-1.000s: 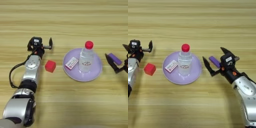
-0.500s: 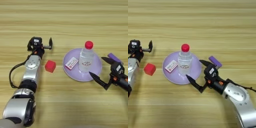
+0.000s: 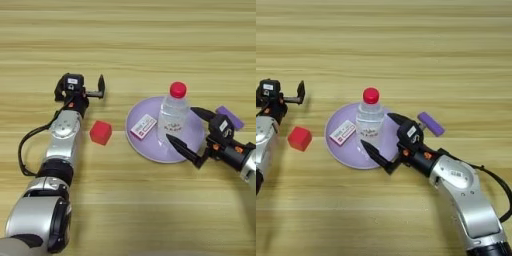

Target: Move the objects on the table

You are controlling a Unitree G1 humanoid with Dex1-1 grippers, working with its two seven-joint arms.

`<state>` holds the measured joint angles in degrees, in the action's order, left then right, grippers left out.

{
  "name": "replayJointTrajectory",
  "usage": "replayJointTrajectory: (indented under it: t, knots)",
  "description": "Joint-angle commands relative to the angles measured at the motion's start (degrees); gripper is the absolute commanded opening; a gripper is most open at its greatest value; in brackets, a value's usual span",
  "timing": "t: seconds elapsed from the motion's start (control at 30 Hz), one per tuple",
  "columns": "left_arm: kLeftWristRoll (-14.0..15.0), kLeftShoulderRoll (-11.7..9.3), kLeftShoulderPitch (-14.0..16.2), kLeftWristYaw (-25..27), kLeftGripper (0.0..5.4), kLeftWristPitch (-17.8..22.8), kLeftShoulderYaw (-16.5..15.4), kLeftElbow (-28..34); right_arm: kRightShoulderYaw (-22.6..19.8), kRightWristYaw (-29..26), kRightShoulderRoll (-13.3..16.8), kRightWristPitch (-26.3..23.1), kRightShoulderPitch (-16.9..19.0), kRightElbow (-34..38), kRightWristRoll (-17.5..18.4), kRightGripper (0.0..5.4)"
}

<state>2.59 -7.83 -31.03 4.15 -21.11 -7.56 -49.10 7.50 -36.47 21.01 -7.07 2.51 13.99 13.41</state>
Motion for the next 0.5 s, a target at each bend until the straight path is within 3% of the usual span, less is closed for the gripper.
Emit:
replayJointTrajectory:
  t: [0.03,0.5]
  knots:
    - [-0.37,-0.39,-0.65,0.1,5.38,-0.63,0.23,-0.18,0.49,0.39,-0.81,0.11,-1.8,-1.59,-0.48,5.4]
    - [-0.37,-0.27,-0.53,0.13,5.38,-0.69,0.31,0.01,3.26,0.54,-3.99,1.57,-6.79,-7.74,-2.69,5.4]
